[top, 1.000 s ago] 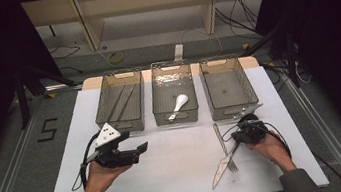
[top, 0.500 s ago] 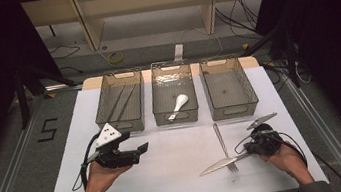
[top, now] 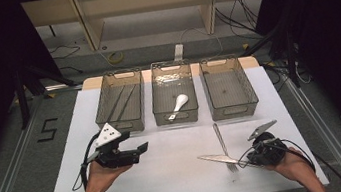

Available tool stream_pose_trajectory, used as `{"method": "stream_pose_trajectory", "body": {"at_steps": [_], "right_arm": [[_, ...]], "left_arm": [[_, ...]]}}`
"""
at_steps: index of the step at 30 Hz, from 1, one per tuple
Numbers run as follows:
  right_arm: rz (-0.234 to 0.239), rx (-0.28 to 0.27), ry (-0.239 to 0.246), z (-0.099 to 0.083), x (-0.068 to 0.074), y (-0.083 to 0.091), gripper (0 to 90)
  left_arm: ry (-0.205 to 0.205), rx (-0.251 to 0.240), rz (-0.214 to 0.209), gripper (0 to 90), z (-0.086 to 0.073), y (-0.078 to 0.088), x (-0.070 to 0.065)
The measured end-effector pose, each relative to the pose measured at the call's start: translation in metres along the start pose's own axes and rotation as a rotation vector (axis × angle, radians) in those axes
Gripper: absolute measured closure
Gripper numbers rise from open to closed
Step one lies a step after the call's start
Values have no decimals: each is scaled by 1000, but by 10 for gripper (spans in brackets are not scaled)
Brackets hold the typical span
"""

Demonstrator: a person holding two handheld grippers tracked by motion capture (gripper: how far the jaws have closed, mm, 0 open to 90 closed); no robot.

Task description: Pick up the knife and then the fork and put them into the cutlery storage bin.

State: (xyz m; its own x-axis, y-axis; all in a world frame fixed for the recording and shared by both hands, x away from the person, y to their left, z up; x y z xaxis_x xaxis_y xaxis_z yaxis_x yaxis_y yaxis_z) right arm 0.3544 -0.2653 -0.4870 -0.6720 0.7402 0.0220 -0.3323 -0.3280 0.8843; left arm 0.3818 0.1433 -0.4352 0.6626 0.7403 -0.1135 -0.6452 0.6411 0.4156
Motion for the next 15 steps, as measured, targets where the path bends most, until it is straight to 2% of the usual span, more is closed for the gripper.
{"method": "stream_pose_trajectory", "body": {"at_steps": [4,8,12,15], "right_arm": [[36,21,45,10,6,3,617],[50,60,90,15,12,-3,529],[44,103,105,16,15,-11,500],[30,128,116,16,15,-15,527]], "left_arm": [[2,-1,1,210,0,0,0],[-1,-4,3,210,1,0,1],[1,-7,2,210,1,0,1],[0,-14,3,210,1,1,1]]}}
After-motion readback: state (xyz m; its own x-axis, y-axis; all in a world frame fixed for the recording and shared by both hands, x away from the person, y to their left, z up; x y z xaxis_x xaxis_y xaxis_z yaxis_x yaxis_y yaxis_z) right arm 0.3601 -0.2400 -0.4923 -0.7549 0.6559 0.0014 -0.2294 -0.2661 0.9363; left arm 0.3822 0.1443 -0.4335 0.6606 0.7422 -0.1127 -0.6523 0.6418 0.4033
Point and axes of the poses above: each handheld gripper's, and its own axes: y roughly backward along the jaws, z roughly out of its top, x roughly to its left, the point moved 4 cm from there along -y, roughly forward along the jaws, and after that the axes turned 4 degrees about -x, right-handed, at the moved point
